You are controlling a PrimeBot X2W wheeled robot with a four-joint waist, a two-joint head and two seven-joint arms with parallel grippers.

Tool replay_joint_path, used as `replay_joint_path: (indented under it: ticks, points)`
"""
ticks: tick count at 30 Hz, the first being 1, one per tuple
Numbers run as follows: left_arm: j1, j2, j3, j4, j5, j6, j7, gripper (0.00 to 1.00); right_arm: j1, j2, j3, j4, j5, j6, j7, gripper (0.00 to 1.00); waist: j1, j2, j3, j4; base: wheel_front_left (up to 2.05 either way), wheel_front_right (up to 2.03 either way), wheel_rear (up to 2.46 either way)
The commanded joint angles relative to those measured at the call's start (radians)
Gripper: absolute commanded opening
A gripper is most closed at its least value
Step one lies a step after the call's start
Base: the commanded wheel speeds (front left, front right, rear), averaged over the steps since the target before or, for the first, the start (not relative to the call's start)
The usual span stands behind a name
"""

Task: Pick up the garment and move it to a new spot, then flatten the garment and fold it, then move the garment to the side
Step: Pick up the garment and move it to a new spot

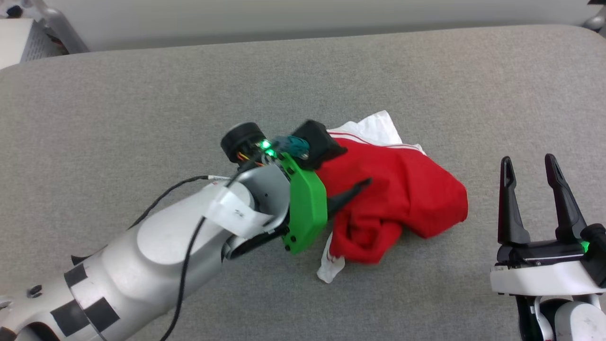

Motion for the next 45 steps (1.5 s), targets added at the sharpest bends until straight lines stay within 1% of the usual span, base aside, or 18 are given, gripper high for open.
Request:
replay_joint_path:
  ticks: [1, 4, 6, 7, 11, 15, 17, 19, 23, 26, 30, 33, 38, 45]
  points:
    - [0.009, 0.013, 0.036, -0.007, -0.015, 0.017, -0.047, 1.0, 0.013, 0.002, -0.003, 0.0, -0.007, -0.001, -0.005, 1.0, 0.0, -0.0001, -0.047, 0.041, 0.0, 0.0, 0.0]
    - [0.032, 0.042, 0.11, -0.024, -0.023, 0.065, -0.156, 1.0, 0.034, 0.002, -0.01, -0.001, -0.008, -0.001, -0.005, 1.0, 0.0, -0.0001, -0.07, 0.061, 0.0, 0.0, 0.0]
    - [0.051, 0.063, 0.153, -0.025, -0.003, 0.114, -0.235, 1.0, 0.044, 0.002, -0.013, 0.0, -0.009, -0.001, -0.005, 1.0, 0.0, -0.0001, -0.081, 0.071, 0.0, 0.0, 0.0]
    - [0.064, 0.076, 0.172, -0.021, 0.016, 0.147, -0.28, 1.0, 0.049, 0.002, -0.013, 0.0, -0.009, -0.001, -0.005, 1.0, 0.0, -0.0001, -0.086, 0.075, 0.0, 0.0, 0.0]
    - [0.15, 0.102, 0.224, 0.001, 0.052, 0.26, -0.418, 1.0, 0.065, 0.002, -0.013, 0.005, -0.009, -0.001, -0.005, 1.0, 0.0, -0.0001, -0.107, 0.08, 0.0, 0.0, 0.0]
    - [0.27, 0.114, 0.287, 0.02, 0.083, 0.37, -0.471, 1.0, 0.083, 0.002, -0.015, 0.013, -0.01, -0.001, -0.005, 1.0, 0.0, -0.0001, -0.126, 0.081, 0.0, 0.0, 0.0]
    - [0.34, 0.103, 0.352, 0.01, 0.101, 0.423, -0.476, 1.0, 0.09, 0.002, -0.017, 0.018, -0.012, -0.001, -0.005, 1.0, 0.0, -0.0001, -0.132, 0.08, 0.0, 0.0, 0.0]
    - [0.418, 0.082, 0.434, -0.024, 0.154, 0.458, -0.477, 1.0, 0.098, 0.002, -0.024, 0.023, -0.012, -0.001, -0.005, 1.0, 0.0, -0.0001, -0.138, 0.083, 0.0, 0.0, 0.0]
    - [0.578, 0.035, 0.588, -0.076, 0.293, 0.494, -0.478, 1.0, 0.11, 0.002, -0.026, 0.033, -0.015, -0.001, -0.005, 1.0, 0.0, -0.0001, -0.146, 0.084, 0.0, 0.0, 0.0]
    - [0.683, -0.015, 0.687, -0.106, 0.379, 0.489, -0.478, 1.0, 0.116, 0.002, -0.025, 0.044, -0.018, -0.001, -0.005, 1.0, 0.0, -0.0001, -0.154, 0.083, 0.0, 0.0, 0.0]
    - [0.796, -0.081, 0.794, -0.136, 0.488, 0.452, -0.478, 1.0, 0.124, 0.002, -0.025, 0.058, -0.02, -0.001, -0.005, 1.0, 0.0, -0.0001, -0.166, 0.081, 0.0, 0.0, 0.0]
    - [0.868, -0.128, 0.854, -0.141, 0.561, 0.41, -0.478, 1.0, 0.136, 0.002, -0.028, 0.071, -0.019, -0.001, -0.005, 1.0, 0.0, -0.0001, -0.18, 0.08, 0.0, 0.0, 0.0]
    - [0.939, -0.181, 0.936, -0.139, 0.64, 0.352, -0.478, 1.0, 0.158, 0.002, -0.02, 0.087, -0.018, -0.001, -0.005, 1.0, 0.0, -0.0001, -0.195, 0.079, 0.0, 0.0, 0.0]
    - [1.012, -0.239, 1.018, -0.134, 0.709, 0.279, -0.478, 1.0, 0.184, 0.002, -0.007, 0.097, -0.015, -0.001, -0.005, 1.0, 0.0, -0.0001, -0.213, 0.075, 0.0, 0.0, 0.0]
